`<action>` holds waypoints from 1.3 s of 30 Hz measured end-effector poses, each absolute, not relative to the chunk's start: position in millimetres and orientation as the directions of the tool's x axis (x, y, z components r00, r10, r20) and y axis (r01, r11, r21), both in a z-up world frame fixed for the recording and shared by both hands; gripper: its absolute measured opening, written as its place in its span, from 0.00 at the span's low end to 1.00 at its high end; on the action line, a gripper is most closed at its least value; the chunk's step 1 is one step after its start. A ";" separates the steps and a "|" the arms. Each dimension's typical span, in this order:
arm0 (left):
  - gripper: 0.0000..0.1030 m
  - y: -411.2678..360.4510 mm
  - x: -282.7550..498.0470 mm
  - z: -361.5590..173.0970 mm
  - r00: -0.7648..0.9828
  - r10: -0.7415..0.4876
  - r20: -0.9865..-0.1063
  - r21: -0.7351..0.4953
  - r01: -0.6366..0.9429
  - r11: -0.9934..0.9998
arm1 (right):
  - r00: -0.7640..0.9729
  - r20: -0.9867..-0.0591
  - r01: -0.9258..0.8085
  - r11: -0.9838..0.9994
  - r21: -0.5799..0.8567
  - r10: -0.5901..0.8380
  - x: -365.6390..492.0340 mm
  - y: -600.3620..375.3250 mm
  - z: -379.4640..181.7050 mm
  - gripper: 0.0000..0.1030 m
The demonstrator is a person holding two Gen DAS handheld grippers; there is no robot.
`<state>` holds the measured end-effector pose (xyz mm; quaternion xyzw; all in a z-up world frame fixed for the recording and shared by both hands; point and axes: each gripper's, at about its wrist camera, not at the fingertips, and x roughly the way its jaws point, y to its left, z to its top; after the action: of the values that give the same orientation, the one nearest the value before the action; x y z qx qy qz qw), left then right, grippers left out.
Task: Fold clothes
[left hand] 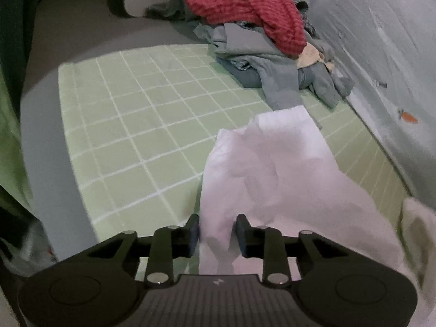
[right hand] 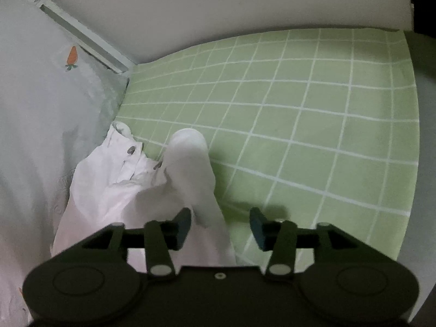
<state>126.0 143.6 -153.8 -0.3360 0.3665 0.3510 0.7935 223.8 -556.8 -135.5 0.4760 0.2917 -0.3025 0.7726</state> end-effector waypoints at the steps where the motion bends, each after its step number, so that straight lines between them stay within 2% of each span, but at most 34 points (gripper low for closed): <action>1: 0.36 142.3 125.8 -154.0 0.482 0.310 -0.819 -0.267 -0.800 0.537 | 0.648 -0.737 0.744 0.363 0.561 -0.189 226.0 -558.3 -136.1 0.52; 3: 0.42 138.2 121.0 -156.9 0.479 0.299 -0.825 -0.258 -0.791 0.554 | 0.658 -0.731 0.736 0.358 0.574 -0.180 228.9 -561.0 -138.4 0.60; 5: 0.49 132.9 115.4 -162.1 0.473 0.280 -0.835 -0.249 -0.779 0.575 | 0.668 -0.727 0.725 0.358 0.589 -0.157 229.5 -559.9 -140.5 0.61; 7: 0.49 129.8 117.2 -171.3 0.457 0.269 -0.848 -0.229 -0.773 0.592 | 0.666 -0.730 0.720 0.388 0.576 -0.152 235.4 -557.8 -142.3 0.60; 8: 0.49 127.6 118.2 -175.5 0.448 0.269 -0.853 -0.219 -0.774 0.595 | 0.664 -0.732 0.717 0.404 0.568 -0.151 237.9 -556.8 -142.9 0.54; 9: 0.49 124.4 118.4 -178.6 0.440 0.274 -0.855 -0.208 -0.776 0.596 | 0.662 -0.737 0.711 0.425 0.560 -0.137 242.2 -556.5 -143.4 0.35; 10: 0.49 120.9 118.1 -180.4 0.435 0.284 -0.854 -0.196 -0.776 0.599 | 0.662 -0.740 0.703 0.444 0.556 -0.120 246.7 -556.7 -143.0 0.25; 11: 0.49 118.5 118.7 -180.9 0.430 0.291 -0.855 -0.184 -0.775 0.605 | 0.662 -0.742 0.694 0.460 0.554 -0.105 250.8 -557.0 -142.0 0.11; 13: 0.49 115.6 119.8 -179.9 0.423 0.299 -0.855 -0.168 -0.772 0.613 | 0.668 -0.733 0.678 0.514 0.526 -0.131 252.9 -556.2 -128.9 0.05; 18: 0.50 118.6 110.9 -179.9 0.416 0.308 -0.856 -0.165 -0.784 0.599 | 0.672 -0.669 0.685 0.608 0.401 -0.317 231.5 -561.3 -80.0 0.05; 20: 0.50 119.1 105.1 -181.0 0.423 0.302 -0.855 -0.174 -0.781 0.600 | 0.612 -0.707 0.732 0.592 0.337 -0.353 230.1 -568.2 -83.0 0.06; 22: 0.51 116.8 102.7 -181.1 0.427 0.307 -0.850 -0.161 -0.766 0.622 | 0.537 -0.750 0.768 0.591 0.247 -0.385 232.9 -569.2 -89.1 0.08; 24: 0.51 117.6 100.9 -182.3 0.427 0.315 -0.847 -0.137 -0.750 0.647 | 0.453 -0.784 0.778 0.617 0.117 -0.423 241.0 -558.1 -96.3 0.23; 25: 0.52 120.3 100.0 -182.8 0.420 0.321 -0.849 -0.119 -0.744 0.658 | 0.421 -0.786 0.772 0.633 0.048 -0.453 244.5 -547.4 -96.8 0.25; 27: 0.52 128.9 97.7 -183.0 0.383 0.357 -0.852 -0.057 -0.746 0.663 | 0.410 -0.766 0.750 0.661 -0.026 -0.496 246.0 -522.0 -93.7 0.52; 29: 0.56 142.6 93.9 -183.8 0.318 0.419 -0.851 0.019 -0.778 0.628 | 0.429 -0.750 0.730 0.682 -0.040 -0.503 244.2 -497.3 -90.5 0.60; 30: 0.61 153.3 90.3 -183.8 0.312 0.415 -0.855 0.003 -0.797 0.604 | 0.437 -0.746 0.717 0.696 -0.050 -0.503 244.8 -485.8 -89.0 0.64; 31: 0.61 164.6 86.8 -183.3 0.317 0.396 -0.862 -0.031 -0.812 0.583 | 0.444 -0.741 0.703 0.709 -0.060 -0.503 245.4 -474.3 -87.5 0.67; 33: 0.61 178.3 85.4 -179.4 0.335 0.385 -0.860 -0.055 -0.811 0.583 | 0.466 -0.728 0.668 0.740 -0.083 -0.502 246.8 -449.8 -84.9 0.82; 36: 0.60 184.5 94.6 -170.1 0.371 0.393 -0.841 -0.039 -0.767 0.641 | 0.517 -0.701 0.594 0.796 -0.120 -0.491 249.3 -409.6 -82.3 0.93; 39: 0.60 183.8 109.1 -163.4 0.416 0.388 -0.823 -0.040 -0.723 0.690 | 0.549 -0.716 0.549 0.832 -0.080 -0.431 254.2 -383.7 -84.6 0.97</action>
<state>109.1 183.8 -163.4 -0.1992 0.4204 0.3399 0.8174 254.2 -383.7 -84.6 0.0766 0.3840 -0.2793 0.8767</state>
